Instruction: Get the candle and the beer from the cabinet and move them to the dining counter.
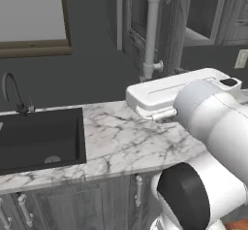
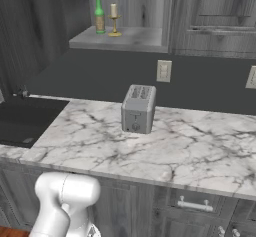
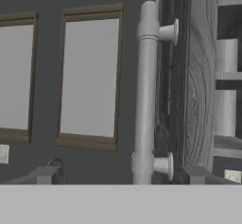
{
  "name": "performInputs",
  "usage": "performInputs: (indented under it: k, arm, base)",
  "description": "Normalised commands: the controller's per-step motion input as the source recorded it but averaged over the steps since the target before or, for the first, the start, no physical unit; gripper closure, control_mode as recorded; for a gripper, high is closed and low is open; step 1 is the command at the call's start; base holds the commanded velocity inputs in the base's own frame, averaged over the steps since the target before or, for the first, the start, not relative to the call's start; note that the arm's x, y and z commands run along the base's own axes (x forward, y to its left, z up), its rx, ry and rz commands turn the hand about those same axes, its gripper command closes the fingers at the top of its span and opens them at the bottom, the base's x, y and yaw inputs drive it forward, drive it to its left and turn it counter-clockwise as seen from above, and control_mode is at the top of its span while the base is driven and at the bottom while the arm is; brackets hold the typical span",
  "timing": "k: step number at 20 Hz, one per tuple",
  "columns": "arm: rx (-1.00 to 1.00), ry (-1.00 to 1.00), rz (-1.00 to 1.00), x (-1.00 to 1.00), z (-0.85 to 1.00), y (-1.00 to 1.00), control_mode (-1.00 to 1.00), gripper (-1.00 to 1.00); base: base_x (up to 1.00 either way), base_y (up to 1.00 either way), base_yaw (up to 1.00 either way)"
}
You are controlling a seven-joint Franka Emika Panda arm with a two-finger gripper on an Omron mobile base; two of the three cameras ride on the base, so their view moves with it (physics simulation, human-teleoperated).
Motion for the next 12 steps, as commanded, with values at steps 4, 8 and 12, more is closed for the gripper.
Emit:
performInputs:
  k: [4, 8, 12]
  arm:
    - [0.0, 0.0, 0.38, -0.27, 0.0, -1.0, -1.0, -1.0]
    - [0.0, 0.0, 0.48, 0.03, 0.0, -1.0, -1.0, -1.0]
    - [0.04, 0.0, 0.47, 0.11, 0.0, -1.0, -1.0, -1.0]
  base:
    - [0.0, 0.0, 0.0]
    - [0.0, 0.0, 0.0]
    - [0.0, 0.0, 0.0]
